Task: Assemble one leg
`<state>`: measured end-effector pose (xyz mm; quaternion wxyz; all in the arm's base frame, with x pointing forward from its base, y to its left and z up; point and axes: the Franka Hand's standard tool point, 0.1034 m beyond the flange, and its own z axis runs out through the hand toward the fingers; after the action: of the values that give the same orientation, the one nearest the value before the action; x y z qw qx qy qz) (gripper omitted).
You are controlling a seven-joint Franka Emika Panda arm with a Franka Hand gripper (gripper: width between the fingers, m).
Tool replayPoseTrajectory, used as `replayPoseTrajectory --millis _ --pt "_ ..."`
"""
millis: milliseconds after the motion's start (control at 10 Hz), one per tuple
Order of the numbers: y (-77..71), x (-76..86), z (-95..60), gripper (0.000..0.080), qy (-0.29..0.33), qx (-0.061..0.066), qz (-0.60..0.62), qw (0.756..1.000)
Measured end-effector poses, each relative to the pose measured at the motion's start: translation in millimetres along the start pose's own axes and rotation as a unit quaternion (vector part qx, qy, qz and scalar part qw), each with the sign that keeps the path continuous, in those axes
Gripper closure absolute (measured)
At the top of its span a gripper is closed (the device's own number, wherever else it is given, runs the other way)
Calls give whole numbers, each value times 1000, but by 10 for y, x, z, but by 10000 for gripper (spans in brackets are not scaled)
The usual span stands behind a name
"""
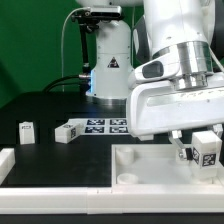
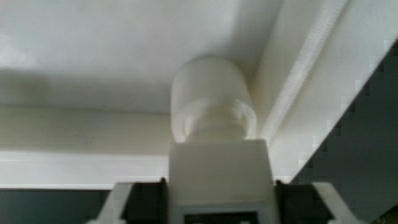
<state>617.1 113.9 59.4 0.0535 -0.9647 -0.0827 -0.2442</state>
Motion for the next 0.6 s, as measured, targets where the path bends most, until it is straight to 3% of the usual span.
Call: replayPoseTrajectory --millis 400,600 --pt "0 -9 -2 510 9 -1 0 1000" --pt "0 -9 -2 260 9 -1 0 1000"
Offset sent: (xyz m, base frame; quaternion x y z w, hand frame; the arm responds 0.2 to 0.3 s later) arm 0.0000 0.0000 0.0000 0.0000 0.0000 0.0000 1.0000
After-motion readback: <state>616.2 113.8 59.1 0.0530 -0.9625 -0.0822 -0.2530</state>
